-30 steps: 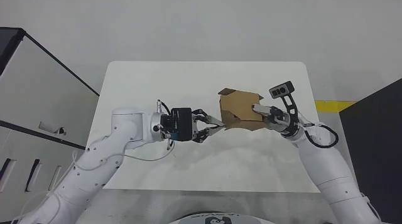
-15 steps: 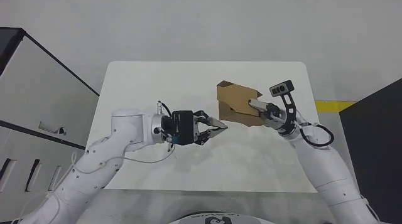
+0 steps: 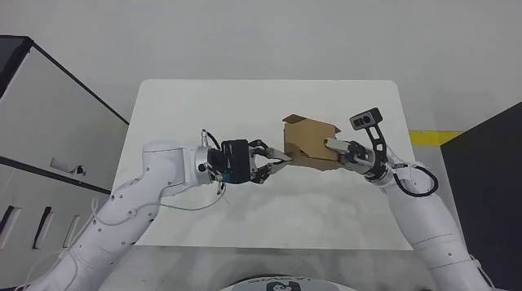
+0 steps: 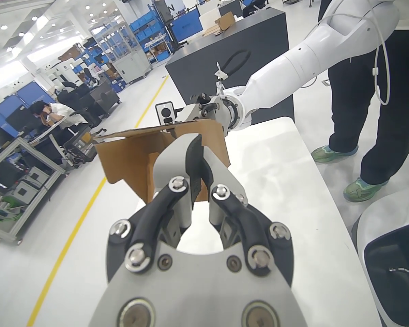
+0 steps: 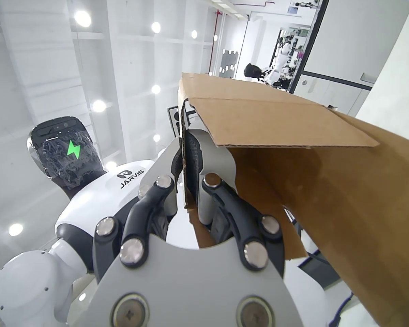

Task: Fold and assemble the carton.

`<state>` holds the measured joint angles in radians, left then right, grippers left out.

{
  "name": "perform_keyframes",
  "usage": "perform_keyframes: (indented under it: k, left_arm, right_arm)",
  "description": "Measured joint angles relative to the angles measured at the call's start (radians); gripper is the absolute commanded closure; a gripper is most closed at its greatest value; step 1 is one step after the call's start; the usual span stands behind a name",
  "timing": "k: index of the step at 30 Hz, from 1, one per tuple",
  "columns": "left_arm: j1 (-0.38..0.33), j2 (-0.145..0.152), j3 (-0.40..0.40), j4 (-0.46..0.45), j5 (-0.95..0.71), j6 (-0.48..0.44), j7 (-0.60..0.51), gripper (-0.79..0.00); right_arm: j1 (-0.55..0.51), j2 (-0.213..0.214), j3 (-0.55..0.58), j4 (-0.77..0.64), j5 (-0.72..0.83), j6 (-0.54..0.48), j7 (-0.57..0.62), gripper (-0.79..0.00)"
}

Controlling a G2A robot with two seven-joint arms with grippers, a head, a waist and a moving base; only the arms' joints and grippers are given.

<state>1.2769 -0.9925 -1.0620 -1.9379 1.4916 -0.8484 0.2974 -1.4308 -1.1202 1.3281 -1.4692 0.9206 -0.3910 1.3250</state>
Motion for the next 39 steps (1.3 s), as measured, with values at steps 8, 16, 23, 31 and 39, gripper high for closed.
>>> perform_keyframes:
  k: [8, 16, 23, 31, 39]
  left_arm:
    - [-0.018, -0.006, 0.028, 0.011, 0.000, -0.003, -0.006, 0.000]
    - [-0.020, -0.007, 0.022, 0.026, -0.006, 0.006, -0.010, 0.000]
    - [-0.029, -0.011, 0.043, 0.029, -0.008, -0.002, -0.010, 0.000]
    - [-0.040, -0.014, 0.045, 0.042, -0.016, 0.003, -0.008, 0.000]
    - [-0.035, -0.013, 0.041, 0.040, -0.015, -0.002, -0.006, 0.000]
  right_arm:
    - [0.001, -0.002, -0.007, -0.006, -0.015, 0.006, 0.004, 0.000]
    - [0.005, -0.002, -0.008, 0.001, -0.017, 0.010, 0.016, 0.000]
    - [0.011, -0.005, -0.018, 0.004, -0.015, 0.012, 0.025, 0.000]
    - [0.016, -0.006, -0.013, 0.018, -0.002, 0.013, 0.029, 0.000]
    - [0.016, -0.006, -0.002, 0.023, 0.006, 0.019, 0.036, 0.000]
